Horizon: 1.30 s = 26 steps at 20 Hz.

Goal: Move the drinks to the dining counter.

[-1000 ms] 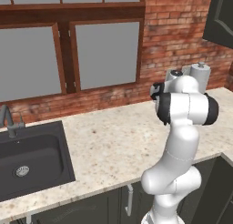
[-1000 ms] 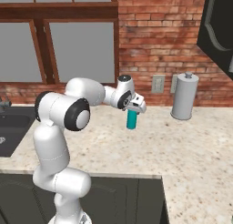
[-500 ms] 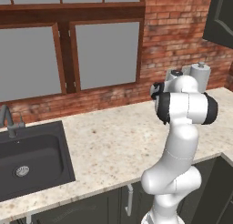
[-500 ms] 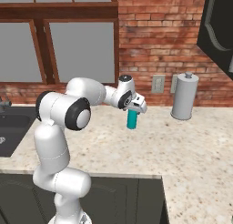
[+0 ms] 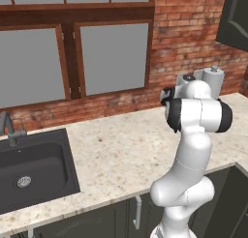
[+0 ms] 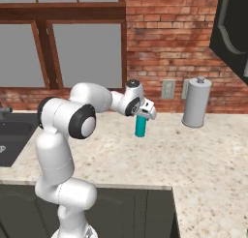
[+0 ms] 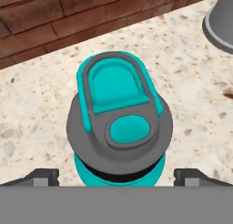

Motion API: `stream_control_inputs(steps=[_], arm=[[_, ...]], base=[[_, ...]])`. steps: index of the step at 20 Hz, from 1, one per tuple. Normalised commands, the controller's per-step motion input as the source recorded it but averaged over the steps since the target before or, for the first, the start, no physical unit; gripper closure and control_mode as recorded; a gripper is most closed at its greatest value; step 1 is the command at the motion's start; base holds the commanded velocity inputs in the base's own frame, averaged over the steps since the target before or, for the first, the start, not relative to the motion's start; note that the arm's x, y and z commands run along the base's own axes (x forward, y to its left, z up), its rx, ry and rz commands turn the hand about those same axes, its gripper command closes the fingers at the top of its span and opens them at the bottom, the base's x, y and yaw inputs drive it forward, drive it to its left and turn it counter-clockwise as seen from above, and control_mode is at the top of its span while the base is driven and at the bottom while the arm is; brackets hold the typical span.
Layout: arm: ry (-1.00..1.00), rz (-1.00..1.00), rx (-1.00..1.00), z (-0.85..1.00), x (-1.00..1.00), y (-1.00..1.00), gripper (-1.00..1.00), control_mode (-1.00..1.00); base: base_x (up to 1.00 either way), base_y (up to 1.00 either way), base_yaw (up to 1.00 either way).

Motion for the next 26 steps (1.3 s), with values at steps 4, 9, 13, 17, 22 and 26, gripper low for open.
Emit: stream_control_inputs(steps=[4,9,13,17,22,26], arm=[[-0.11,0.0,0.0,0.0,0.0,0.0,-1.0,-1.0],[-0.04,0.0,0.0,0.0,0.0,0.0,-1.0,-1.0],[0.0,0.0,0.0,0.0,0.0,0.0,1.0,-1.0],[0.0,0.0,0.0,0.0,0.0,0.0,1.0,-1.0],[-0.23,0.0,-0.03,0.27,-0.15,0.02,1.0,-1.0],[-0.59,0.0,-0.16,0.52,-0.42,0.12,1.0,-1.0]], base=[[0.0,0.0,0.0],[0.0,0.0,0.0],[0.0,0.0,0.0],[0.0,0.0,0.0],[0.0,0.0,0.0],[0.0,0.0,0.0]])
